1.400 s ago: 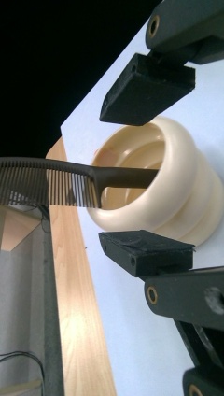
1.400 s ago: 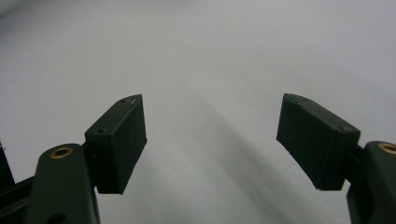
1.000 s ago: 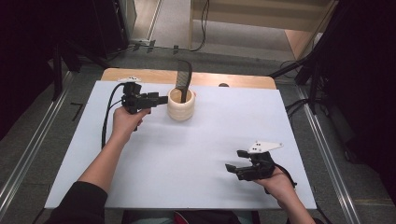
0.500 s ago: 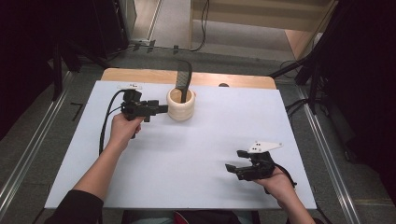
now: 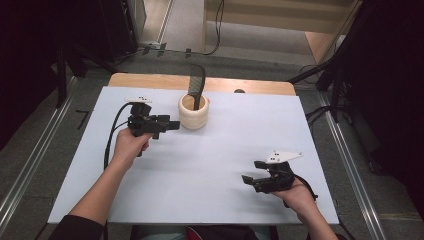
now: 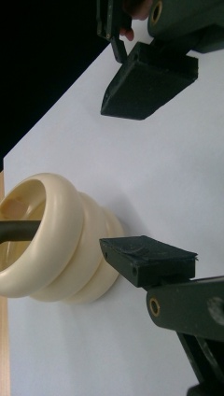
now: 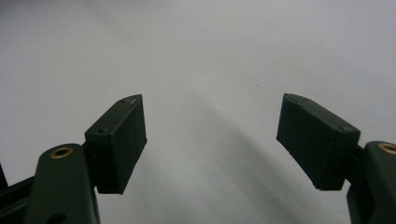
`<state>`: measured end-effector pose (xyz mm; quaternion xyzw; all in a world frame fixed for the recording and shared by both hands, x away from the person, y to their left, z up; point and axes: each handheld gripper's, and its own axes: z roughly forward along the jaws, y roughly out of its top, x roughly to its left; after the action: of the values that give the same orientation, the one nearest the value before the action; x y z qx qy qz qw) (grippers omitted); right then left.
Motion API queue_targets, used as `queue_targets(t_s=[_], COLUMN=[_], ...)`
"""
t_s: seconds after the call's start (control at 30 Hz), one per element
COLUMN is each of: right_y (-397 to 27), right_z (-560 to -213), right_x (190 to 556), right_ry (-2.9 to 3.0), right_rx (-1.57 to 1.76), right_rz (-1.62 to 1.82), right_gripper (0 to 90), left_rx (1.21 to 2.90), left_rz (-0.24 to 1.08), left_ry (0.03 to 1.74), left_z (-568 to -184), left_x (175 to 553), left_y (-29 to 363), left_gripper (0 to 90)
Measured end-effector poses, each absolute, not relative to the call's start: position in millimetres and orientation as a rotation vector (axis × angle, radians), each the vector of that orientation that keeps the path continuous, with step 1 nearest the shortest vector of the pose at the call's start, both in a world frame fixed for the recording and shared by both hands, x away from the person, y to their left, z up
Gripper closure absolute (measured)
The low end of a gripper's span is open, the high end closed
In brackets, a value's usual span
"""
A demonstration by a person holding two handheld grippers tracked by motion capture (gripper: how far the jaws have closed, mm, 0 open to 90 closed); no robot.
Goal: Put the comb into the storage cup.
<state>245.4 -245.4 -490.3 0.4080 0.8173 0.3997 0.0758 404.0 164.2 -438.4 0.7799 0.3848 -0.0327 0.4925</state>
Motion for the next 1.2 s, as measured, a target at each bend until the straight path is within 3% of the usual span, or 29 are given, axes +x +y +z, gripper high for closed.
queue_targets(t_s=[1.2], right_y=[-246], right_z=[-491], right_x=[246], right_ry=[2.452], right_rx=[1.233], right_rz=[1.202], right_gripper=[22.2], left_rx=[2.007], left_rz=[-0.094], left_ry=[0.867], left_z=[-450], left_x=[343], left_y=[166], left_gripper=[31.2])
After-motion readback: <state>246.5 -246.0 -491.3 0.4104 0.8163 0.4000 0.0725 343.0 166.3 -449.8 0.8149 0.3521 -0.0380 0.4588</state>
